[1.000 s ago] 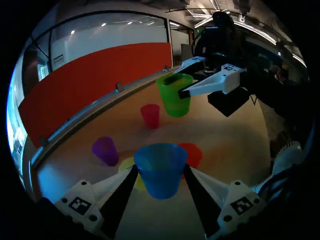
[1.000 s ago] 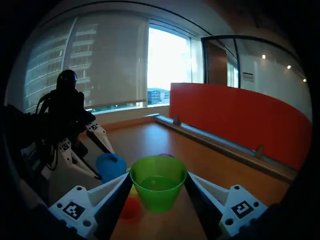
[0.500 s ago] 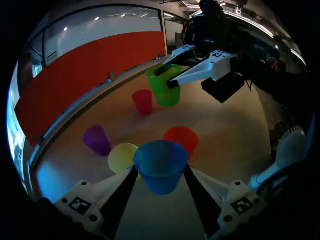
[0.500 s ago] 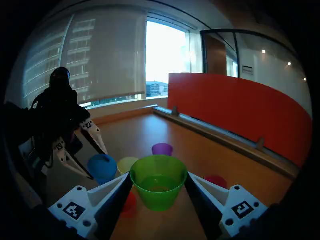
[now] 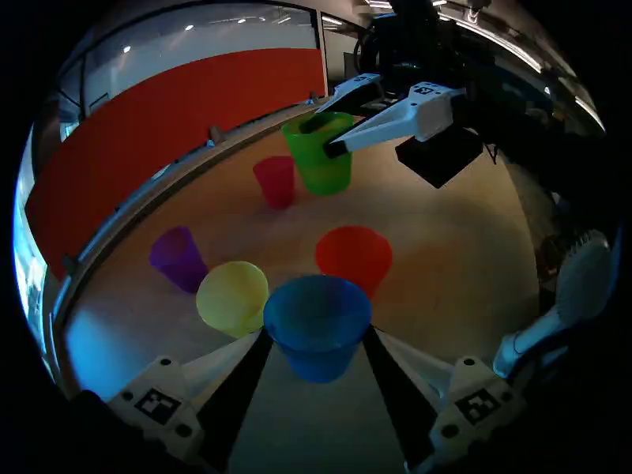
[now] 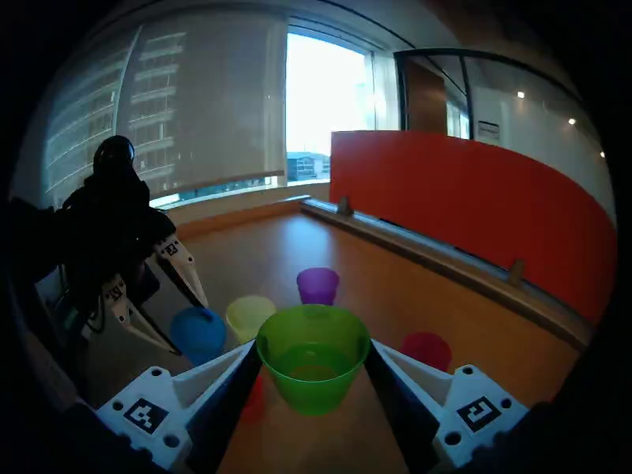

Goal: Pour water

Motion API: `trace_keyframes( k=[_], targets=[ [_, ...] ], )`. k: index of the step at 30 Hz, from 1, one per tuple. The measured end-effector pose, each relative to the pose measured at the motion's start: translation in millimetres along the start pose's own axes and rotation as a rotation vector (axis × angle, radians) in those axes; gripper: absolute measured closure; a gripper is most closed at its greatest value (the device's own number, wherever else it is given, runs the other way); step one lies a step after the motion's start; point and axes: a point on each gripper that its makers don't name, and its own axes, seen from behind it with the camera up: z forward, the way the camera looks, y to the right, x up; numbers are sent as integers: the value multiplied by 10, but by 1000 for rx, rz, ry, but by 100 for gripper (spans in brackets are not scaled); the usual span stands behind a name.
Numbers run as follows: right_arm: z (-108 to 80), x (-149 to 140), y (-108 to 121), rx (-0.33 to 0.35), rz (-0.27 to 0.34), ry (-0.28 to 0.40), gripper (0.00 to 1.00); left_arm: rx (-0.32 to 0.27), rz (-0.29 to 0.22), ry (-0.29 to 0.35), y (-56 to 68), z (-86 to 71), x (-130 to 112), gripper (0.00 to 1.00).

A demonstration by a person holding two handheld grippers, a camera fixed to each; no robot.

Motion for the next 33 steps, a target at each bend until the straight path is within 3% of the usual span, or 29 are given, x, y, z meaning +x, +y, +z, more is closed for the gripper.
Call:
trace_keyframes(
  k=[12, 27, 33],
  targets=[
    [75, -141, 1, 1, 5, -21, 9, -9, -15, 5, 39, 103, -112, 16],
    [189, -336, 17, -2, 11, -62, 9, -13, -35, 24, 42, 61, -232, 16],
    [250, -444, 16, -1, 13, -82, 9, 0, -12, 20, 38, 64, -282, 15]
  ],
)
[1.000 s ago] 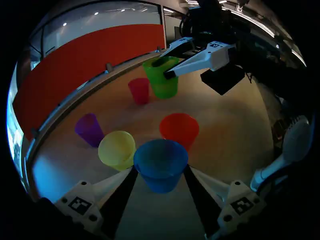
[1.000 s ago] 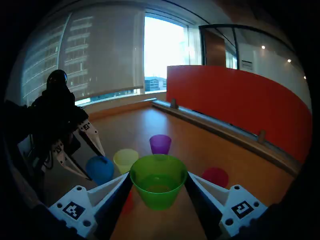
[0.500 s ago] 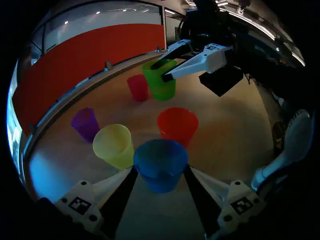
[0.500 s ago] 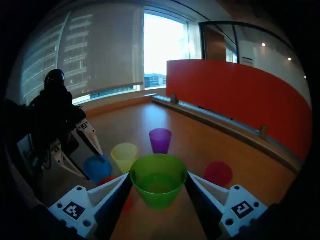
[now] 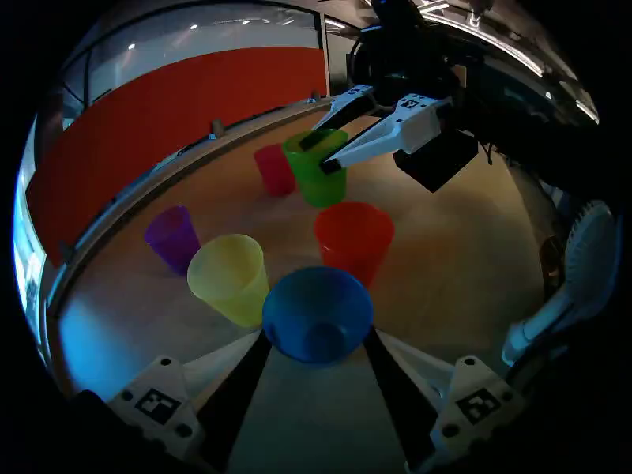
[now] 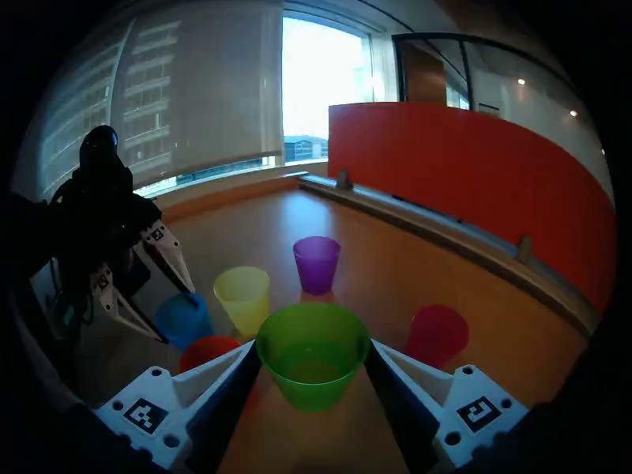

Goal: Pour water

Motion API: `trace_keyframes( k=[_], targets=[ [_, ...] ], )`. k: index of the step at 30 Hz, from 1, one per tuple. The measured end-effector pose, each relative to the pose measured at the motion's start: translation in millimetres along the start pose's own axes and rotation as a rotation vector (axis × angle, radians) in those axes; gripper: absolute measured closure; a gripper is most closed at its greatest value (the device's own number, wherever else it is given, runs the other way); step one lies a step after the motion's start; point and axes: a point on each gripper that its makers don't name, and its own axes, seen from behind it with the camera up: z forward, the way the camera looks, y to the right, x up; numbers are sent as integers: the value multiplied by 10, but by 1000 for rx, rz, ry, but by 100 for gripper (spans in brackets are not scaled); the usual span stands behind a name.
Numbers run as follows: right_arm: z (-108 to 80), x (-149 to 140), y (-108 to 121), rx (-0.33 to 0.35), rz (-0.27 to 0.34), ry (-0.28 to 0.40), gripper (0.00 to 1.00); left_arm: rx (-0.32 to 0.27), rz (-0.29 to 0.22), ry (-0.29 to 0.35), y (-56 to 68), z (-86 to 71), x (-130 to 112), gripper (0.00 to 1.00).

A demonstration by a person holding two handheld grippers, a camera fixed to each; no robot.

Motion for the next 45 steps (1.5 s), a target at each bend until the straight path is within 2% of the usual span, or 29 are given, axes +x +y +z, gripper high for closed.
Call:
trace_keyframes(
  k=[7, 13, 19, 27, 33, 40, 45],
  targets=[
    [67, -119, 32, -6, 2, -24, 9, 1, 1, -6, -13, 0, -6, 10],
    [107, -260, 62, -9, 9, -53, 8, 8, 6, -23, -12, -20, -43, 9],
    [144, -399, 85, -12, 10, -89, 8, 11, 9, -34, -10, -66, -67, 0],
    [180, -493, 69, -5, 8, -121, 8, 20, -1, -34, -49, -126, -69, 0],
    [203, -539, 52, -7, -2, -136, 7, 24, 4, -36, -27, -132, -111, 0],
    [208, -567, 48, -8, 7, -137, 6, 23, -10, -36, 10, -149, -156, 0],
    [189, -546, 40, -9, 18, -126, 1, 31, -22, -36, 4, -175, -183, 0]
  ],
)
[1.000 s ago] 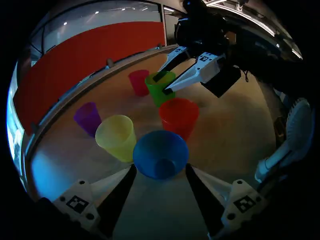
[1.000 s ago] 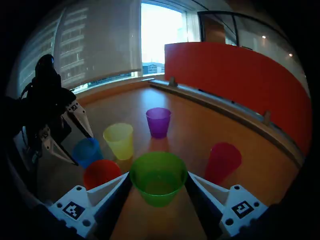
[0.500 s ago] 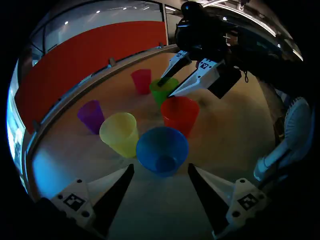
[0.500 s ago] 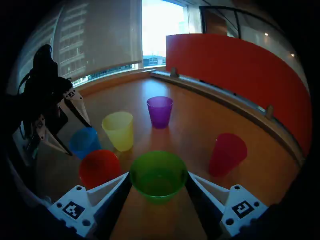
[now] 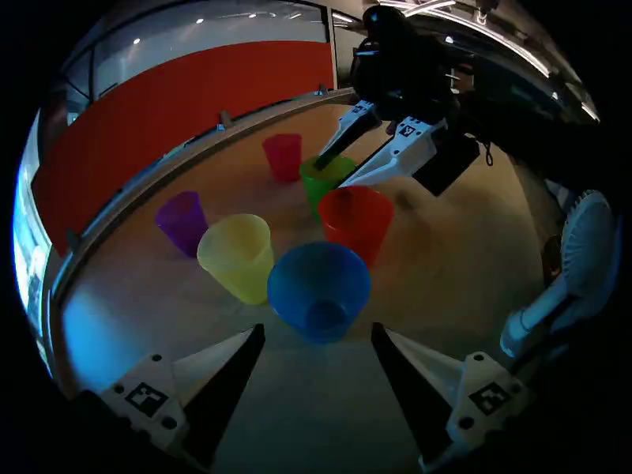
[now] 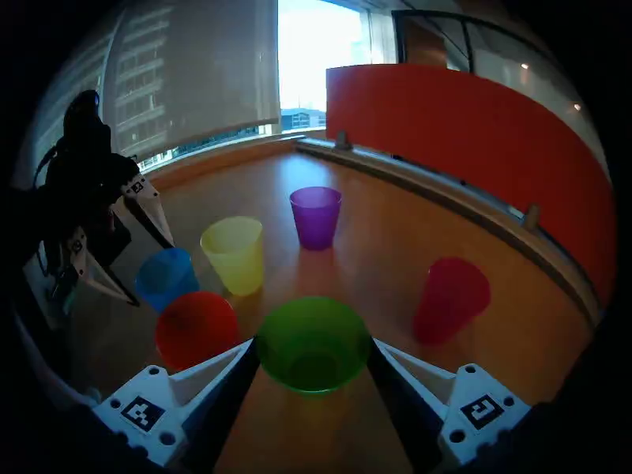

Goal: Pour water

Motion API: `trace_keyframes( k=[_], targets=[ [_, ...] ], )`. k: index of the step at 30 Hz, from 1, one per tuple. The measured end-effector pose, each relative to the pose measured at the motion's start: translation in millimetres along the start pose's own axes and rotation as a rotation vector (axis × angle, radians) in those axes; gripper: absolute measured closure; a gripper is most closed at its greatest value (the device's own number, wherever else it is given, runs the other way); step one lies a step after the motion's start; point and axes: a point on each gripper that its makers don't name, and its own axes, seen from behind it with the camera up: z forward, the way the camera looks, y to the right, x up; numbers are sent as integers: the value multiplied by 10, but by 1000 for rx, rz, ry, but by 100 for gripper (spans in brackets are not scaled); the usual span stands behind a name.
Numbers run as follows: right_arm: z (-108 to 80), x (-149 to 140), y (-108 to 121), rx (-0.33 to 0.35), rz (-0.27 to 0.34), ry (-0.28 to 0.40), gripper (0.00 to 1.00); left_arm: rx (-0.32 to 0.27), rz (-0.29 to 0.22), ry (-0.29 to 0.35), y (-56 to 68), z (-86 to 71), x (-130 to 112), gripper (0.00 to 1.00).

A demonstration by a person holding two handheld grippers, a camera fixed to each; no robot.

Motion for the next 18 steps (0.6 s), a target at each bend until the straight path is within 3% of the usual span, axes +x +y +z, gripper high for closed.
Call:
trace_keyframes(
  k=[9, 18],
  targets=[
    [-185, -104, 5, -19, 5, -7, 0, 36, -35, 14, -47, -131, -83, 0],
    [-646, -184, 0, -100, 0, 39, 0, 133, -127, 105, -208, -435, 9, 0]
  ],
)
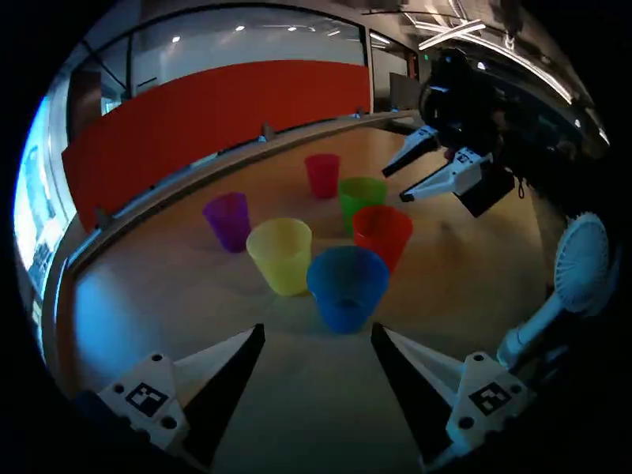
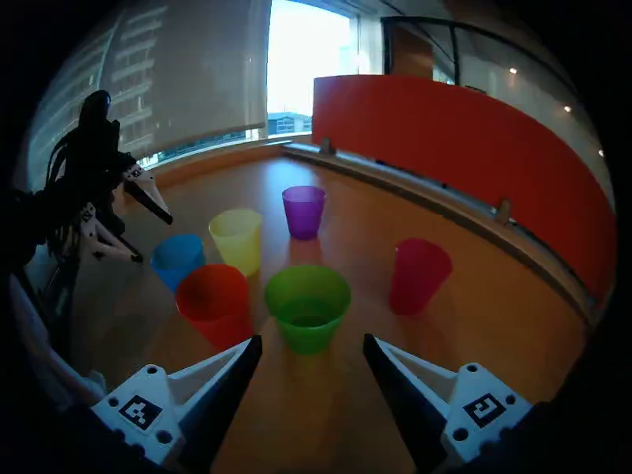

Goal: Pour water

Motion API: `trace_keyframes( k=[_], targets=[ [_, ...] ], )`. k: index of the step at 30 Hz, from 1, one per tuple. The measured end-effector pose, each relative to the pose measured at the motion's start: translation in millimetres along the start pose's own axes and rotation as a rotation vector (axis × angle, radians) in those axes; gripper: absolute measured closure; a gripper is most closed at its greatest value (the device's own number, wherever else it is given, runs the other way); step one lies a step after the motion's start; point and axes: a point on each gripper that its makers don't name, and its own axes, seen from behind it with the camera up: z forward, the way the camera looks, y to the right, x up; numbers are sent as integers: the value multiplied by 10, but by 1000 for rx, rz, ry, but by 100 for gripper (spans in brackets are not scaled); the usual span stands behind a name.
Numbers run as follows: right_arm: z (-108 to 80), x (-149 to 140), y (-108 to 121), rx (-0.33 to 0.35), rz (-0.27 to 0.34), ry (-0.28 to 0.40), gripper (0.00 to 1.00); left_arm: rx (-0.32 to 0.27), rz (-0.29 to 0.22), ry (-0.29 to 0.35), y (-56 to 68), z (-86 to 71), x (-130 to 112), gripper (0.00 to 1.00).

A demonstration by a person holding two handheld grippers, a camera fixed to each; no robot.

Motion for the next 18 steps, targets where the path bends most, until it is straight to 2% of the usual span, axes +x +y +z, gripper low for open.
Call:
trace_keyframes(
  k=[3, 5, 12, 18],
  targets=[
    [-186, 59, 2, -36, 14, 47, 0, 47, -44, 63, -80, -99, 123, 0],
    [-309, 124, -5, -59, 34, 82, 0, 87, -55, 110, -140, -177, 231, 0],
    [-748, 386, -60, -131, 77, 219, 0, 247, -71, 258, -340, -482, 580, 0],
    [-1161, 530, 62, -241, 105, 346, 0, 344, -131, 401, -353, -718, 850, 0]
  ],
)
